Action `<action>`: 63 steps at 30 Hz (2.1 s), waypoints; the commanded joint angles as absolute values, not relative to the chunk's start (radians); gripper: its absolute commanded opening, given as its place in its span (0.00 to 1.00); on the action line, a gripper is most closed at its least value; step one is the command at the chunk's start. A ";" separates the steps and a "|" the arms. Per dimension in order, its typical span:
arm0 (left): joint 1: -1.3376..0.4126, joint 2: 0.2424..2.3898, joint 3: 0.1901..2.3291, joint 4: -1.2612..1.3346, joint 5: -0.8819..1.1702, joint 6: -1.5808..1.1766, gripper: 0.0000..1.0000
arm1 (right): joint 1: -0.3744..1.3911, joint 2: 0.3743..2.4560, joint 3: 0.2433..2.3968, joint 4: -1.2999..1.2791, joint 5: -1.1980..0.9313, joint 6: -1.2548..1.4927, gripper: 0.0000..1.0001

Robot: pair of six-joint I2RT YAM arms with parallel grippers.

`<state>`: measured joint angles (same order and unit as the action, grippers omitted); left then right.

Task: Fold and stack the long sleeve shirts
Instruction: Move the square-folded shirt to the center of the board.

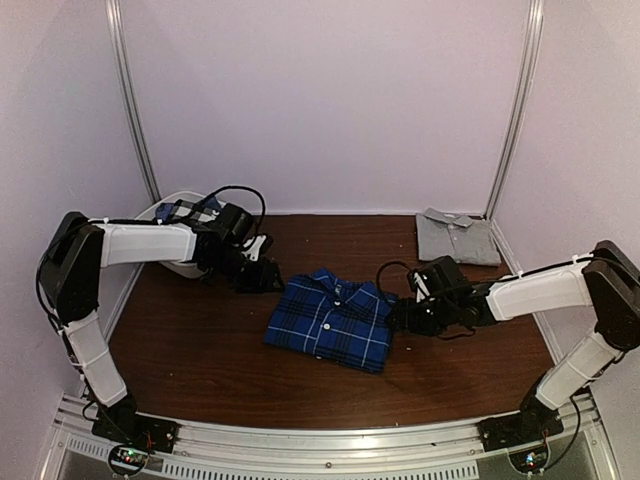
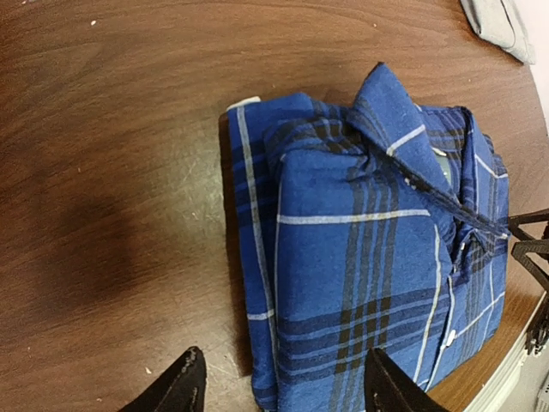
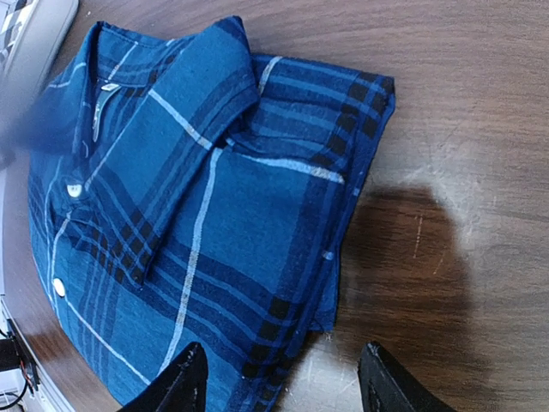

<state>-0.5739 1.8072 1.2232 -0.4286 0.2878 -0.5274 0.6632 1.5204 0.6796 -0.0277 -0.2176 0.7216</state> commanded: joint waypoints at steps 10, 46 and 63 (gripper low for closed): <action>-0.569 1.957 1.254 -0.323 0.378 -0.449 0.66 | 0.707 1.625 0.710 0.060 -0.200 0.757 0.58; -0.557 1.506 0.861 -0.508 0.066 -0.670 0.42 | 0.865 1.907 1.138 0.011 -0.233 0.730 0.27; -0.563 1.471 1.115 -0.487 0.018 -0.629 0.41 | 0.708 1.705 1.100 -0.143 -0.090 0.615 0.48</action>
